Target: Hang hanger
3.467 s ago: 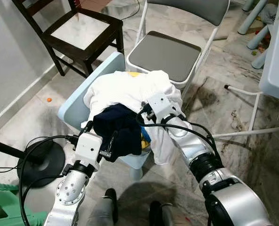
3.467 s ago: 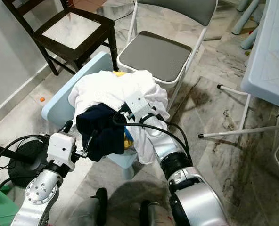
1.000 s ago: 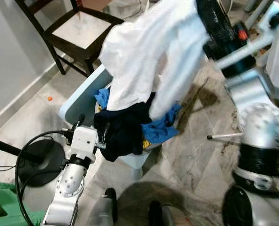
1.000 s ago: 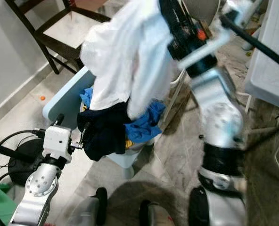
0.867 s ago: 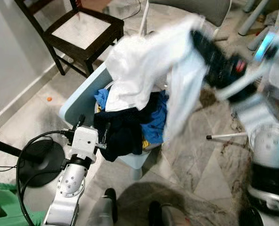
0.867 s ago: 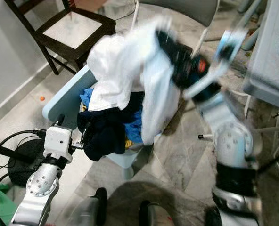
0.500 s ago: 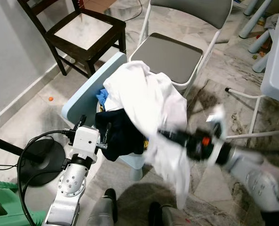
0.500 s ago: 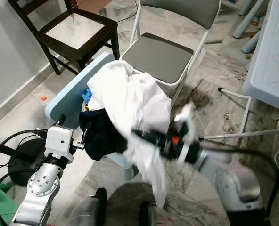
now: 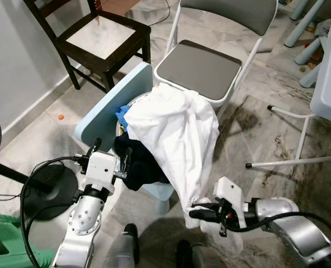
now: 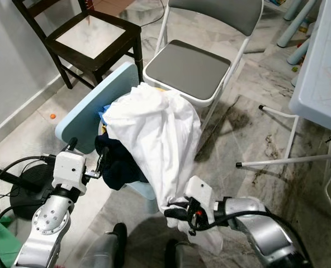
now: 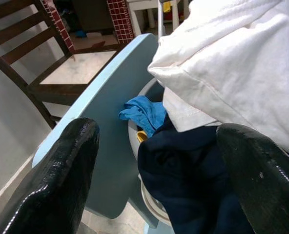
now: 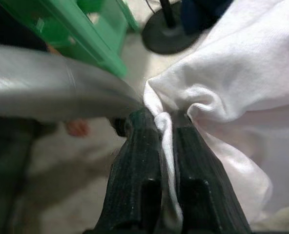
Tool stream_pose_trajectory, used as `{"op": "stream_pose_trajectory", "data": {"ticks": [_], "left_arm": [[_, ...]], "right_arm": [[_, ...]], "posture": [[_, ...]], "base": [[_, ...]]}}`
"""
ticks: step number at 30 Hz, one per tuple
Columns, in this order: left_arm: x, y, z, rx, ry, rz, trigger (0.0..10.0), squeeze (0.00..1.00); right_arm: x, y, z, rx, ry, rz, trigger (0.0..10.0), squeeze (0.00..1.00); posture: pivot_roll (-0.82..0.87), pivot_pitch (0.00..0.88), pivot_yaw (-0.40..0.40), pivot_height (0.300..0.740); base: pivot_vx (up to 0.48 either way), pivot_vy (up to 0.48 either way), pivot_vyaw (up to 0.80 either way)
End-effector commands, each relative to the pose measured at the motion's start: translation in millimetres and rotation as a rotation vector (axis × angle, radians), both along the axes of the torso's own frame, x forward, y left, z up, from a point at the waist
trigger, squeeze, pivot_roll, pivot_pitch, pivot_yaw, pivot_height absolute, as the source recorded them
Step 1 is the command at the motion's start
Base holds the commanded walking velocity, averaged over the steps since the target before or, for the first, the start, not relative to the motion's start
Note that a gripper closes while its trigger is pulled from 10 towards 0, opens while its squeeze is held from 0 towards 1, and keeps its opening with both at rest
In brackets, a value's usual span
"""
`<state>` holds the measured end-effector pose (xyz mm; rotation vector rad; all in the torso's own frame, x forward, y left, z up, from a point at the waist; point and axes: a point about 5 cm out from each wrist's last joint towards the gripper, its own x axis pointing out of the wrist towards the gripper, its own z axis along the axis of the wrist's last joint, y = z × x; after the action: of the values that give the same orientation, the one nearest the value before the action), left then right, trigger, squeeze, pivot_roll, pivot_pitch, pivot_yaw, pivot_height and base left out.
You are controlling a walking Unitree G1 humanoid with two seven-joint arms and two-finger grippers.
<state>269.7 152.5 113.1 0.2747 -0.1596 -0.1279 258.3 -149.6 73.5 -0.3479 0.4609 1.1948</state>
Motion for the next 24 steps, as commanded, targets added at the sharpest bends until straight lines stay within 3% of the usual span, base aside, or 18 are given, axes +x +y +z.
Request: {"op": "stream_pose_trajectory", "data": {"ticks": [1,6,7,8,15,21,24], "left_arm": [[-3.4,-0.3,-5.0,0.003,0.019,0.003,10.0,0.0],[-3.5,0.6,-5.6,0.006,0.022,0.006,10.0,0.0],[-3.8,0.8,-5.8,0.007,0.023,0.007,10.0,0.0],[-4.1,0.9,-6.0,0.008,0.023,0.007,10.0,0.0],[-5.2,1.1,-6.3,0.009,0.024,0.011,10.0,0.0],[-5.1,1.4,-5.9,0.01,0.023,0.014,10.0,0.0],[-5.0,1.7,-5.6,0.01,0.021,0.015,10.0,0.0]], "right_arm": [[-2.9,-1.1,-13.9,-0.075,-0.022,-0.002,0.0,0.0],[5.9,4.2,-15.3,-0.099,-0.122,-0.021,0.0,0.0],[8.9,4.8,-15.7,-0.104,-0.151,-0.029,10.0,0.13],[12.1,6.5,-13.6,-0.083,-0.159,-0.041,10.0,1.0],[11.0,15.4,2.0,-0.01,-0.167,0.046,10.0,1.0],[15.0,26.2,35.1,0.14,-0.189,0.099,10.0,1.0],[21.1,29.8,63.0,0.251,-0.221,0.094,10.0,1.0]], "posture": [[0.29,0.288,-0.068,0.74],[0.29,0.288,-0.07,0.74],[0.29,0.288,-0.07,0.74],[0.29,0.288,-0.07,0.74],[0.29,0.288,-0.07,0.74],[0.29,0.293,-0.069,0.74],[0.28,0.295,-0.066,0.74]], "base": [[0.0,0.0,0.0],[0.0,0.0,0.0],[0.0,0.0,0.0],[0.0,0.0,0.0],[0.0,0.0,0.0],[0.0,0.0,0.0],[0.0,0.0,0.0]]}}
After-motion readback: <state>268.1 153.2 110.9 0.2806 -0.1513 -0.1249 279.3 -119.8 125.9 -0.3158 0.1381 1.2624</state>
